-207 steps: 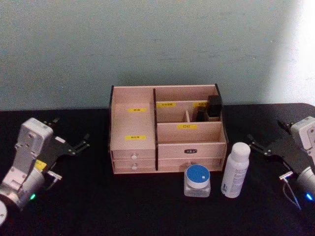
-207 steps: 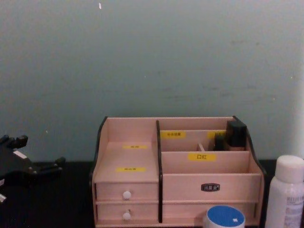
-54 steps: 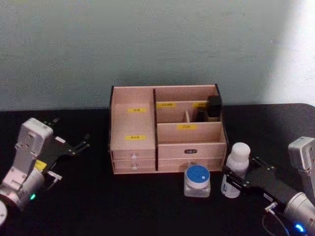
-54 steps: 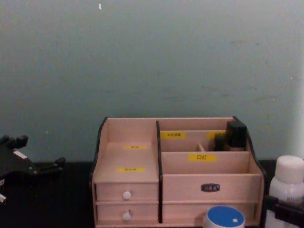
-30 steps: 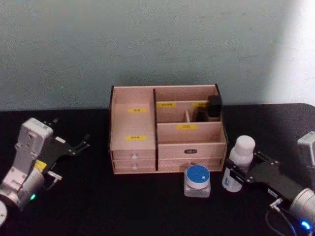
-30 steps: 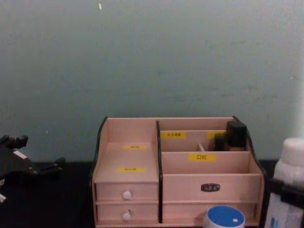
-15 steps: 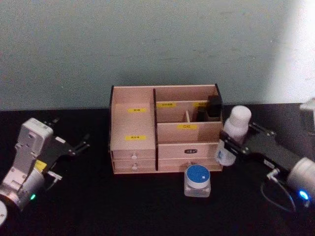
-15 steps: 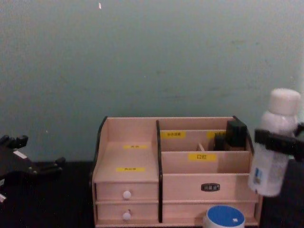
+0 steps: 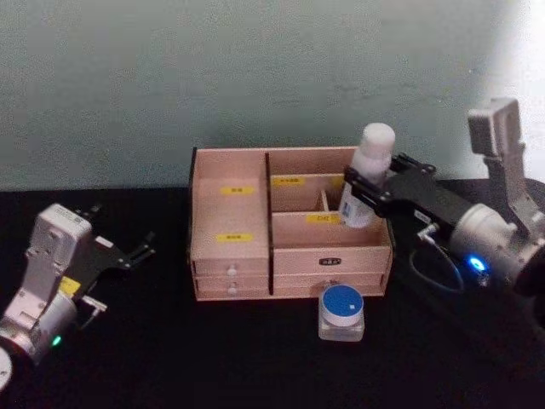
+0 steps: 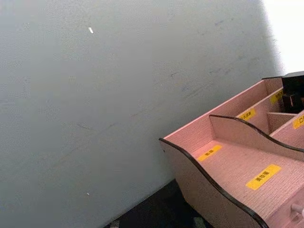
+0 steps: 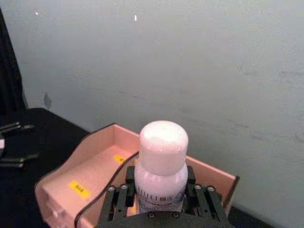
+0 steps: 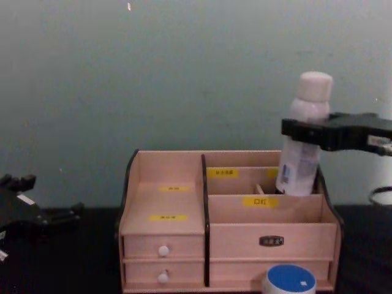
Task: Pick up the facial cleanser and watermelon frost from the table and place them into the tiered storage box.
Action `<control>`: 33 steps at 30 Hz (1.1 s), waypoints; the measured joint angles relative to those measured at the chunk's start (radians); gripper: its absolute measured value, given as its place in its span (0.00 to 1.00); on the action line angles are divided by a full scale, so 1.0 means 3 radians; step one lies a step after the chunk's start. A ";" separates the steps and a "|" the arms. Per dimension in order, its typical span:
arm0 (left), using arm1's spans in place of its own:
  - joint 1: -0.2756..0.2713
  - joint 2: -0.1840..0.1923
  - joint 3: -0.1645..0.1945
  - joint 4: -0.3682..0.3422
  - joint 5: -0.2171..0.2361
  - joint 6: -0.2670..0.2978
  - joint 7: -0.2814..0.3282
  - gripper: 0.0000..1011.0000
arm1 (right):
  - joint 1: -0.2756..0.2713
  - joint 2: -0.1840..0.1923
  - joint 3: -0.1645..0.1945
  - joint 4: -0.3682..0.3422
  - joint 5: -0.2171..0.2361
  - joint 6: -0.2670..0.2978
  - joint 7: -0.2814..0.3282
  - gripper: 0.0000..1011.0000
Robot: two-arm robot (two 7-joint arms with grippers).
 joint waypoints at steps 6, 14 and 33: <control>0.0000 0.0000 0.0000 0.0000 0.0000 0.0000 0.0000 0.99 | 0.0289 -0.0146 -0.0099 0.0321 -0.0029 -0.0023 0.0036 0.59; 0.0000 0.0000 0.0000 0.0000 0.0000 0.0000 0.0000 0.99 | 0.0571 -0.0326 -0.0203 0.0686 -0.0037 -0.0078 0.0104 0.58; 0.0000 0.0000 0.0000 0.0000 0.0000 0.0000 0.0000 0.99 | 0.0890 -0.0535 -0.0328 0.1295 -0.0083 -0.0163 0.0195 0.59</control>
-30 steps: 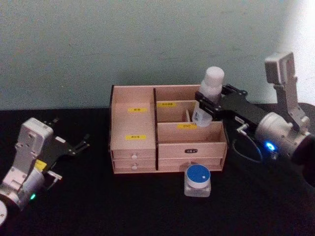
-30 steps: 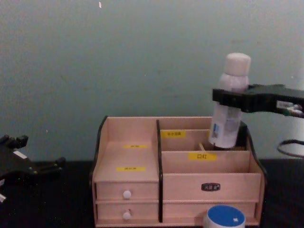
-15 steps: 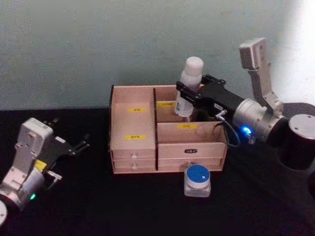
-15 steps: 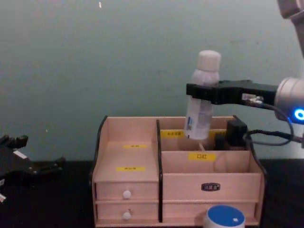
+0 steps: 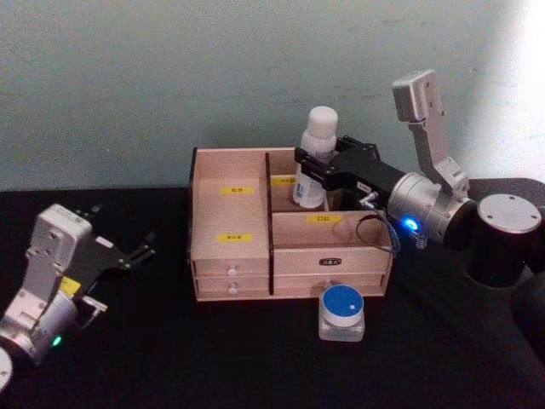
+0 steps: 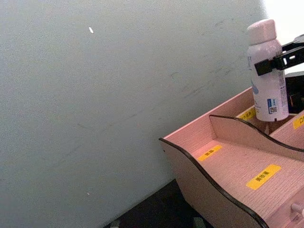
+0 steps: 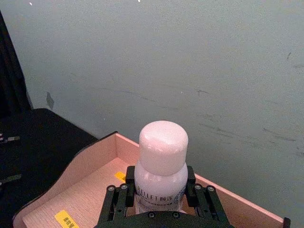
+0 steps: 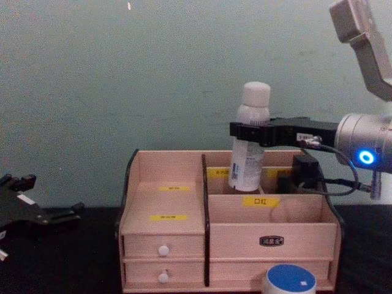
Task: Pick up the facial cleanser and watermelon frost from the table and place them into the tiered storage box.
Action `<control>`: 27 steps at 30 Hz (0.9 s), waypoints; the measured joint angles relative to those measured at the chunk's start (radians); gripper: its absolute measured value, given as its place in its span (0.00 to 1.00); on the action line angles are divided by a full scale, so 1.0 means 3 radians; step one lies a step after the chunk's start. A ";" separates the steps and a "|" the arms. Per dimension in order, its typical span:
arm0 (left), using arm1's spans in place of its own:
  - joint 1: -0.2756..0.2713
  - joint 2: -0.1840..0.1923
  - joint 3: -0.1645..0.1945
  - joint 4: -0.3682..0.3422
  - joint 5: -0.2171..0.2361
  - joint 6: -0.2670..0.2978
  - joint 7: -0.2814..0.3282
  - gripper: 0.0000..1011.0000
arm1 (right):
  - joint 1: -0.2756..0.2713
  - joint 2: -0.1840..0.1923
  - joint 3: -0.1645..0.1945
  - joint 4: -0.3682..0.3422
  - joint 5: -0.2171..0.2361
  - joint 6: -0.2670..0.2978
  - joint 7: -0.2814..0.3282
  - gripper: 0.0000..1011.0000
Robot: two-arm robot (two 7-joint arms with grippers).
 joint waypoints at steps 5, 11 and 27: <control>0.0000 0.0000 0.0000 0.0000 0.0000 0.0000 0.0000 0.99 | 0.0039 -0.0037 -0.0010 0.0098 -0.0008 -0.0033 0.0021 0.59; 0.0000 0.0000 0.0000 0.0000 0.0000 0.0000 0.0000 0.99 | 0.0065 -0.0073 -0.0026 0.0191 -0.0026 -0.0059 0.0034 0.58; 0.0000 0.0000 0.0000 0.0000 0.0000 0.0000 0.0000 0.99 | 0.0111 -0.0146 -0.0050 0.0438 -0.0130 -0.0085 0.0020 0.59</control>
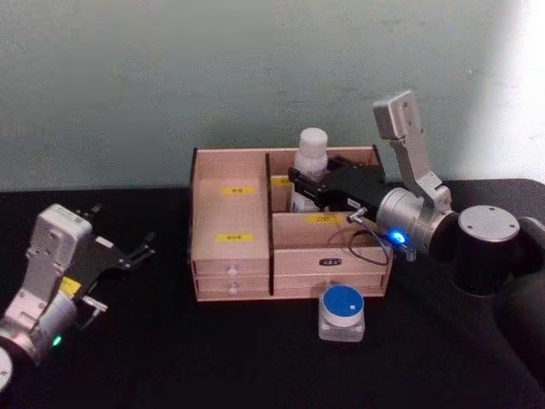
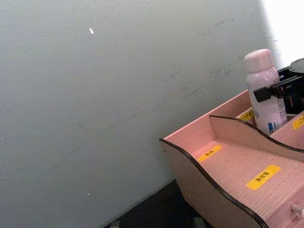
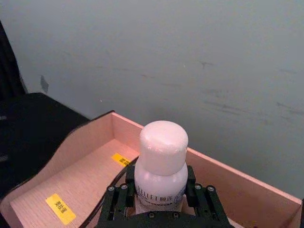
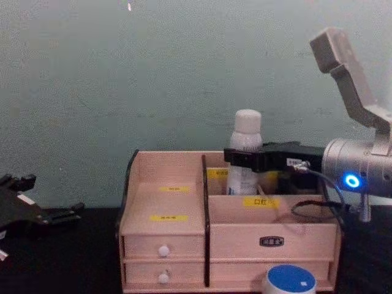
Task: Pick up the facial cleanser and watermelon frost from the table and place them into the tiered storage box.
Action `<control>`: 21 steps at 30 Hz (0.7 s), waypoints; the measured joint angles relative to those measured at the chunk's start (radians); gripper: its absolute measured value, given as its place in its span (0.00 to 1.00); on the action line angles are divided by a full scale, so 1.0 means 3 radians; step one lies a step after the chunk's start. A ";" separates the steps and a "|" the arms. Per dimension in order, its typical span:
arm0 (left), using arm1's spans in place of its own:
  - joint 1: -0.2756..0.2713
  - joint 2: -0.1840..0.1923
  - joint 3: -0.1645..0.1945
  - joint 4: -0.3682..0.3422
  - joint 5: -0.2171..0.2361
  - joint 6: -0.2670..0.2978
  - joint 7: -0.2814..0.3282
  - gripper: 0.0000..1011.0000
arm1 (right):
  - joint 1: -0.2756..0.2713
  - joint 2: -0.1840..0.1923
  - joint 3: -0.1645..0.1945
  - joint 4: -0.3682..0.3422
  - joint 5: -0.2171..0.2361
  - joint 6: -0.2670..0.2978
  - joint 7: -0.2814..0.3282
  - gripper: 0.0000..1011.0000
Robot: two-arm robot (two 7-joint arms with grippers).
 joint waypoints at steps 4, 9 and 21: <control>0.0000 0.0000 0.0000 0.0000 0.0000 0.0000 0.0000 0.99 | 0.0016 -0.0014 0.0002 0.0056 -0.0020 -0.0002 0.0003 0.59; 0.0000 0.0000 0.0000 0.0000 0.0000 0.0000 0.0000 0.99 | 0.0029 -0.0030 0.0005 0.0112 -0.0041 -0.0005 0.0012 0.59; 0.0000 0.0000 0.0000 0.0000 0.0000 0.0000 0.0000 0.99 | 0.0040 -0.0060 0.0011 0.0179 -0.0087 0.0001 0.0033 0.59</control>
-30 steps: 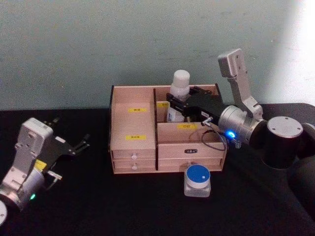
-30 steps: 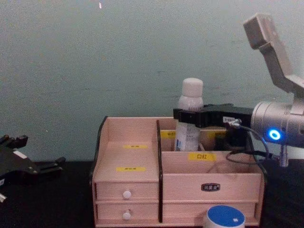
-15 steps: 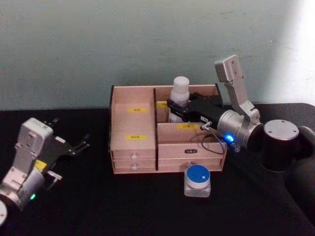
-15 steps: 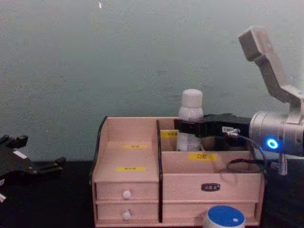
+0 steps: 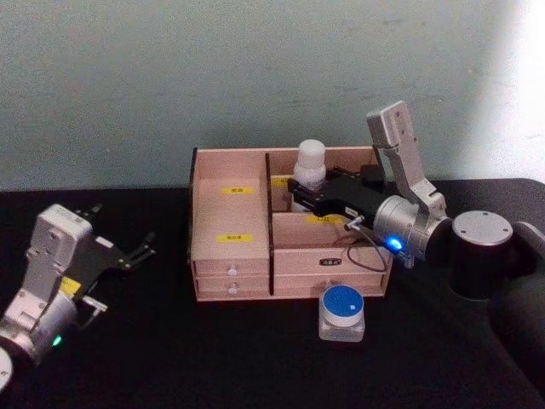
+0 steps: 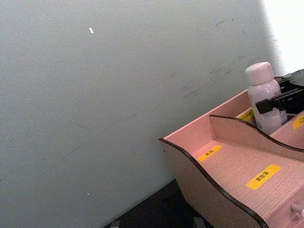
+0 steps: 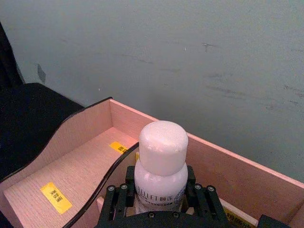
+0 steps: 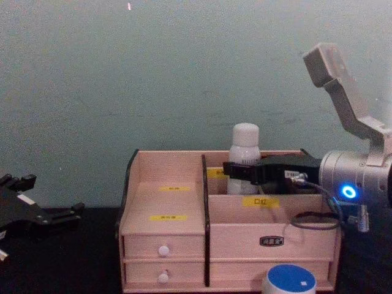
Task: Pick up the facial cleanser and watermelon frost from the table and place them into the tiered storage box.
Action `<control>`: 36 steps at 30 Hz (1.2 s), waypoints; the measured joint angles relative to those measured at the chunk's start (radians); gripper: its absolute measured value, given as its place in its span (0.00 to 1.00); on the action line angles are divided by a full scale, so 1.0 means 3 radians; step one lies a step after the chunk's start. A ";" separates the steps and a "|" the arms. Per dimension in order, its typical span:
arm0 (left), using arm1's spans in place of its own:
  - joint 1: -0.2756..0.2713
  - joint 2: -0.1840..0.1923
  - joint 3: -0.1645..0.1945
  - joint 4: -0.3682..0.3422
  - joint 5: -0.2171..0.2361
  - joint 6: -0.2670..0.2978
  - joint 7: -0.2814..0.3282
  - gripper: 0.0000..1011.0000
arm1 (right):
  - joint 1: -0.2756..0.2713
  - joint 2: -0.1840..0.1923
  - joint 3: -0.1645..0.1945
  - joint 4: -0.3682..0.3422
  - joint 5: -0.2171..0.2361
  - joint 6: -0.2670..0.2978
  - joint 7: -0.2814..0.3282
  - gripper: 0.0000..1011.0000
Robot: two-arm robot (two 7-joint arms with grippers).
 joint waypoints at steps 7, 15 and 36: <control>0.0000 0.0000 0.0000 0.0000 0.0000 0.0000 0.0000 0.99 | 0.0006 0.0000 -0.0005 0.0008 -0.0023 0.0007 0.0007 0.59; 0.0000 0.0000 0.0000 0.0000 0.0000 0.0000 0.0000 0.99 | 0.0006 0.0001 -0.0004 0.0008 -0.0021 0.0010 0.0007 0.59; 0.0000 0.0000 0.0000 0.0000 0.0000 0.0000 0.0000 0.99 | 0.0003 0.0003 -0.0004 0.0004 -0.0012 0.0011 0.0003 0.99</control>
